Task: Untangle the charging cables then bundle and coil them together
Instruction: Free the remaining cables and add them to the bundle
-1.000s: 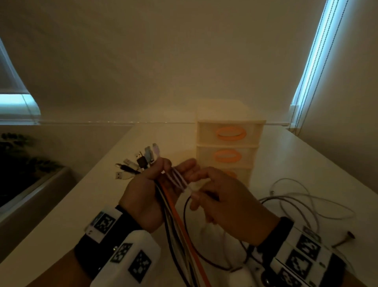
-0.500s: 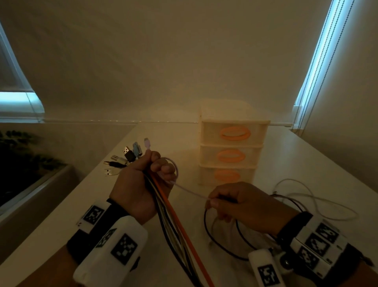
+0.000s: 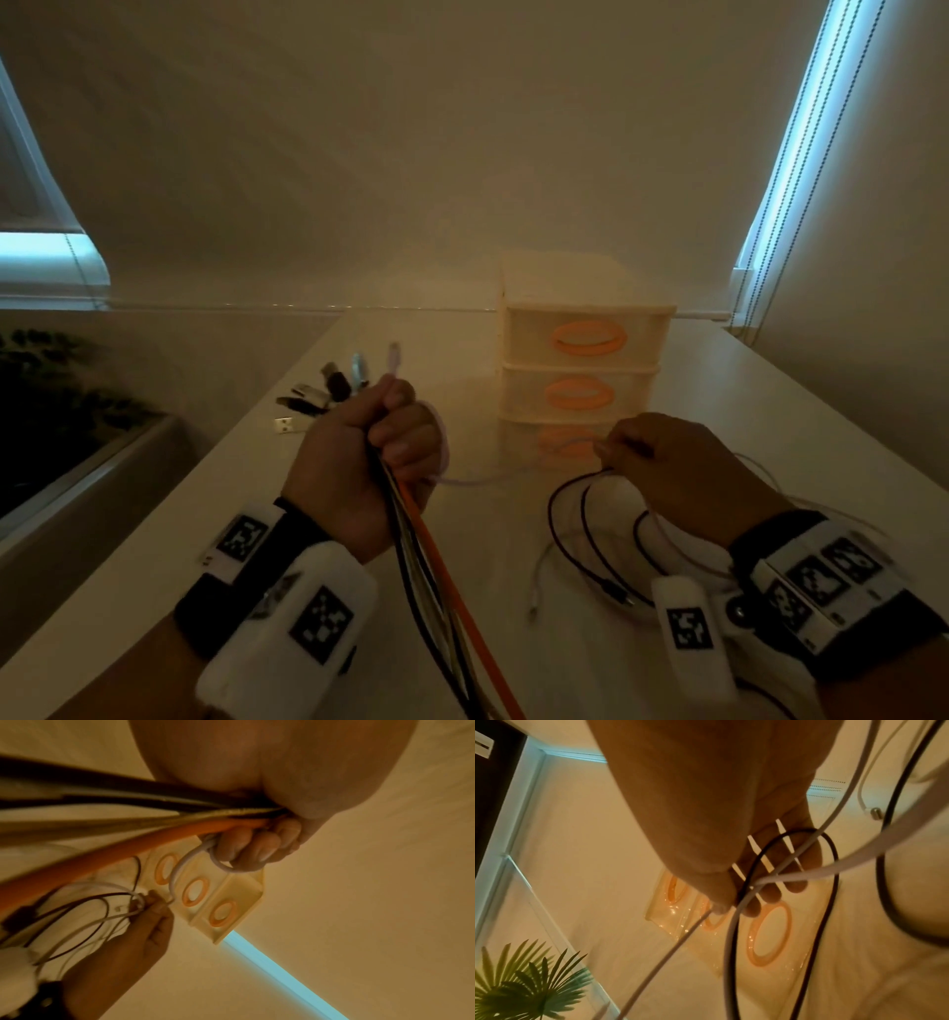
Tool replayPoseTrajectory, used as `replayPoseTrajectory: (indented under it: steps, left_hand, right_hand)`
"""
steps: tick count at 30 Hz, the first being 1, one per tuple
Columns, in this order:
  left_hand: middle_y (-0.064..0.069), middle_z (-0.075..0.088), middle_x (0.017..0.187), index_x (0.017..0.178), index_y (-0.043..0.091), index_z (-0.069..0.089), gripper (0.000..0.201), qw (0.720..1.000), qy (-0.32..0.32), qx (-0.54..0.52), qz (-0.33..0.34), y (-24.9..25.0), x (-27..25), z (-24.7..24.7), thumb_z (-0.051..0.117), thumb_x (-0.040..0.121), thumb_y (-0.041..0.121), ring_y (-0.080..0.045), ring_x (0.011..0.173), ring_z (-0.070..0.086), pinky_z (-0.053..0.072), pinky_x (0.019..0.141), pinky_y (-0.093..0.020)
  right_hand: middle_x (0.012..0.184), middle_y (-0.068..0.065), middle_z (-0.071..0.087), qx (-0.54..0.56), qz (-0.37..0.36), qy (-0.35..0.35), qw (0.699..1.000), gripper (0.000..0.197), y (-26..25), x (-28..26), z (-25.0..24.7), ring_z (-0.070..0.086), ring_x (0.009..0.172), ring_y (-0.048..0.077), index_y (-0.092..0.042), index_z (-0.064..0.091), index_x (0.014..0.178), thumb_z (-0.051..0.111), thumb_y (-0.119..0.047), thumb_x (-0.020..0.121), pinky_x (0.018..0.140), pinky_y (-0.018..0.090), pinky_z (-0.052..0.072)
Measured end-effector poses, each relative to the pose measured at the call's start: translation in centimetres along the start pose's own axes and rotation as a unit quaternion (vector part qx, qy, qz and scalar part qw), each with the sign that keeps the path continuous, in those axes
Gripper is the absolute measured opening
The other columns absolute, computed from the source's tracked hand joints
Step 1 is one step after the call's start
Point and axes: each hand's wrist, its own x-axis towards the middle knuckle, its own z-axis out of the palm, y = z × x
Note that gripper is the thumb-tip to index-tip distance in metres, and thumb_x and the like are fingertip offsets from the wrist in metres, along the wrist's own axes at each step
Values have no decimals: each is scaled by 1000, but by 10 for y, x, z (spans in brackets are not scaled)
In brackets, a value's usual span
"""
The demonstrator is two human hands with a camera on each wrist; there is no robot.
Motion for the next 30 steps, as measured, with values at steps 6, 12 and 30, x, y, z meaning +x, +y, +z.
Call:
replayPoseTrajectory:
  steps: [6,12,30]
  left_hand:
    - [-6,51,60,74,13,50,29,972,-113,137,-156,-18,-10,7,47,98,29,-21,51,53,42,50,-27]
    - [-47,51,123,71,5,52,34,966,-75,160,-190,-37,-14,17,50,100,24,-53,120,55,50,99,-51]
    - [-11,61,70,71,8,53,43,948,164,267,-57,-32,-6,19,41,105,30,-23,61,63,51,69,-37]
  right_hand:
    - [67,-4,69,185,11,92,978,21,-10,3,6,68,63,7,-18,70,81,60,-25,97,68,32,56]
    - [77,-5,72,296,-92,84,947,16,-48,-13,3,65,67,11,-16,73,83,62,-17,94,62,17,52]
    - [105,-13,65,49,-328,-30,943,18,-47,-25,8,54,120,10,-20,71,78,66,-32,92,97,31,44]
